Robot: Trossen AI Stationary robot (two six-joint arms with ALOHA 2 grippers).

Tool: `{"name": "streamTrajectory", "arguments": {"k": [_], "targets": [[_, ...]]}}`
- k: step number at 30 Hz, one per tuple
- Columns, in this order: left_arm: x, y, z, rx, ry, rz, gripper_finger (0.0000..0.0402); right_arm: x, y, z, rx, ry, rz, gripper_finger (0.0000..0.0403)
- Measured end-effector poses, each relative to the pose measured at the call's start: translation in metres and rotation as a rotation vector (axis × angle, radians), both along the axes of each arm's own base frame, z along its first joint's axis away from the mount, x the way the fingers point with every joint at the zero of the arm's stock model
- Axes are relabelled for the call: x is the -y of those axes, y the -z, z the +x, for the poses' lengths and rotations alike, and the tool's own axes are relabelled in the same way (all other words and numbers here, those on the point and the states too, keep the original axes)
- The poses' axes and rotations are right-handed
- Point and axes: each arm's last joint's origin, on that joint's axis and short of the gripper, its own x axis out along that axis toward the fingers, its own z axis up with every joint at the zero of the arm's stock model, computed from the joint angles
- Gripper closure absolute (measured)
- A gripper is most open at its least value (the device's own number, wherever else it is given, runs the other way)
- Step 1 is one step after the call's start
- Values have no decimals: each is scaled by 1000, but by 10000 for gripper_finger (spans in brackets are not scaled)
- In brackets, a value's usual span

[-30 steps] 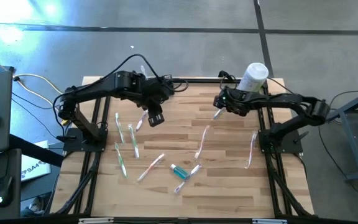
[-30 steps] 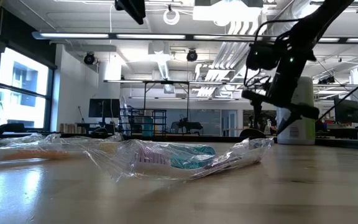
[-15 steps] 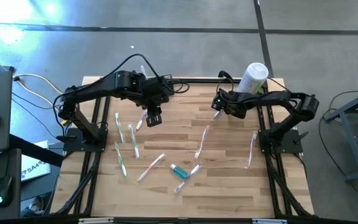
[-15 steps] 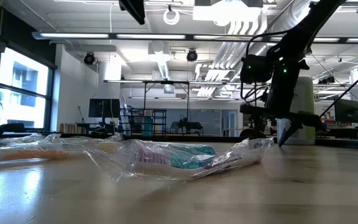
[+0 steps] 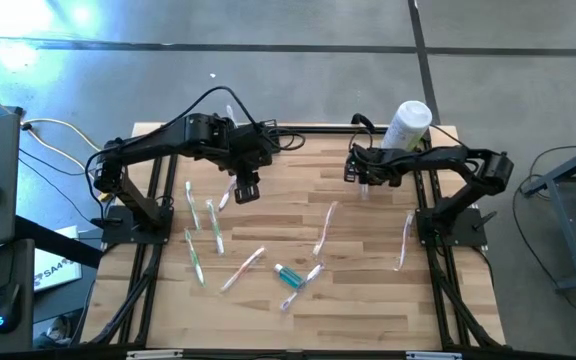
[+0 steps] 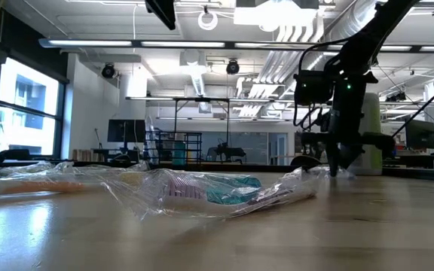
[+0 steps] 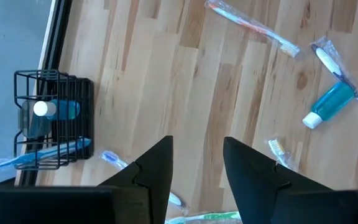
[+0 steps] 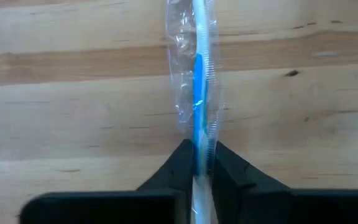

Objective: Pick & Place toothbrushing station
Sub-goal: Put the blue toothbrush into the black wire organizer

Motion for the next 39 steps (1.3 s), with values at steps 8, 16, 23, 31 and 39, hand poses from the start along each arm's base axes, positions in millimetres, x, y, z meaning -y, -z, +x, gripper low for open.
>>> {"name": "streamTrajectory", "arguments": {"k": [8, 16, 23, 31, 39], "targets": [[0, 0, 0, -8, 40, 21, 261, -4, -7, -4, -5, -72, 24, 384], [-4, 0, 0, -15, 75, 47, 261, -21, -56, -12, 160, -160, -58, 384], [-24, 0, -4, -11, 15, 39, 261, -52, -108, -18, 396, -318, -239, 385], [-54, -9, 1, 212, 112, -160, 261, -86, -174, -20, 828, -546, -582, 385], [-64, -31, 17, 536, 223, -223, 261, -110, -215, -21, 1098, -720, -873, 385]]}}
